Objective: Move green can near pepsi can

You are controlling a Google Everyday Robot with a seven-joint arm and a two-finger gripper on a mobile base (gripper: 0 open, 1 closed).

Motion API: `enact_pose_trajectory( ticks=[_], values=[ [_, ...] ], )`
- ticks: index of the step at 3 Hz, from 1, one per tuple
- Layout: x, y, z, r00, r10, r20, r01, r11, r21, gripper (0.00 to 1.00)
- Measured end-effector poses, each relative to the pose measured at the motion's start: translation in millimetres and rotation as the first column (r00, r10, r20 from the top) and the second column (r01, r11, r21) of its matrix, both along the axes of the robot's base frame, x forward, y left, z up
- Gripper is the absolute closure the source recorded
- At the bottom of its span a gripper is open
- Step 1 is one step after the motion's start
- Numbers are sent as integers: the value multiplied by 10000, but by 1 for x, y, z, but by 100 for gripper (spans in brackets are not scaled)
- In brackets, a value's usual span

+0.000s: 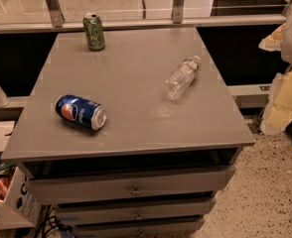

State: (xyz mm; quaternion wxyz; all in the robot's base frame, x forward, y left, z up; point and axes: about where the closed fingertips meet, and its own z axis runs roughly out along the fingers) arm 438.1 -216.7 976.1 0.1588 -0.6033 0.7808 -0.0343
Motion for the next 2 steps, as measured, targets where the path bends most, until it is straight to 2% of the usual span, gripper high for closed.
enact_pose_trajectory(
  ticks=[2],
  values=[
    [3, 3, 1, 9998, 147, 93, -149, 9998, 159, 0]
  ],
)
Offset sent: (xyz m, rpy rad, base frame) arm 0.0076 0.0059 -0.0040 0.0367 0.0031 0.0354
